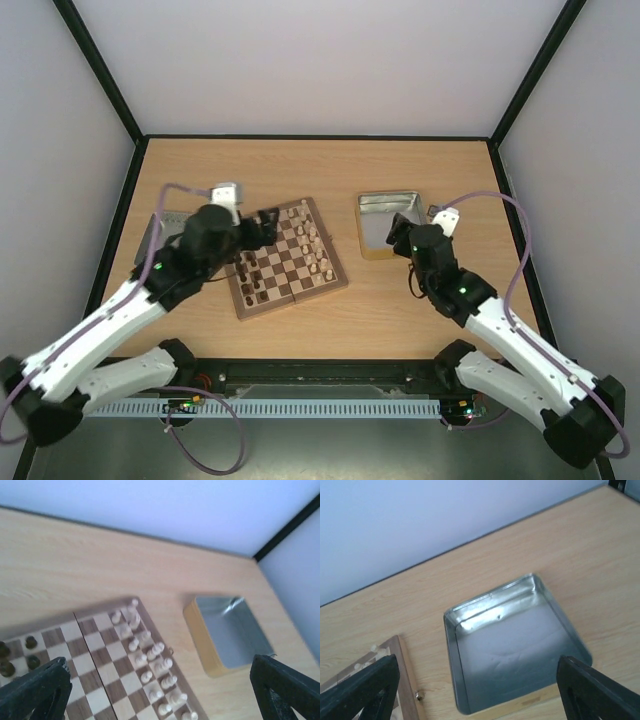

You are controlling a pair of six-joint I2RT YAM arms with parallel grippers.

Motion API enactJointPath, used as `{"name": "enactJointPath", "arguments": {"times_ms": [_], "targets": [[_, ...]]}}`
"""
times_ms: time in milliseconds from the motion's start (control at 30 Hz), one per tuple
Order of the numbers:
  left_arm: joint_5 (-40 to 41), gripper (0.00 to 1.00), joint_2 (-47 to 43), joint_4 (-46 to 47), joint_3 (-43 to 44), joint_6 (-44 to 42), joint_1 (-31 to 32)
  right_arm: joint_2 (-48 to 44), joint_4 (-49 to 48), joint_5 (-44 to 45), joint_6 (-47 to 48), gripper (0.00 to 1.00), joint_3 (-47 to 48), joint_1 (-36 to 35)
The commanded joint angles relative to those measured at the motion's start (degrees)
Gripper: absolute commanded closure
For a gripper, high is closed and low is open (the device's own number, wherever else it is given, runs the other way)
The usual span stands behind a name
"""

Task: Set up the chess pieces on the board
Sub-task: Reset both arms

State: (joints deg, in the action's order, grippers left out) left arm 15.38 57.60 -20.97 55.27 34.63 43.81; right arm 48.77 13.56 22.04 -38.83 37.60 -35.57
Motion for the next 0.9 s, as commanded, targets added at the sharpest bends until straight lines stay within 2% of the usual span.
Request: {"name": "enactJointPath", "arguments": {"times_ms": [0,233,433,867], "targets": [[4.61,0.01,-10.91,-0.72,-3.02,-4.65,-2.22,-5.98,2.53,4.02,6.32,0.13,2.52,0.24],[14.55,0.0,-21.34,-7.86,-2.86,-5.35,-2.24,-15.52,6.06,7.57,8.31,0.0,4.8,0.31],[25.1,0.01,-26.67,-12.98,-4.1,-5.1,-2.26,-22.81,9.94,11.12,7.78,0.02,6.71,0.24],[26.6,0.0,-32.67,-16.88,-1.99,-5.39,-2.29,-30.73,13.64,15.95,3.05,0.02,4.49,0.24]]}}
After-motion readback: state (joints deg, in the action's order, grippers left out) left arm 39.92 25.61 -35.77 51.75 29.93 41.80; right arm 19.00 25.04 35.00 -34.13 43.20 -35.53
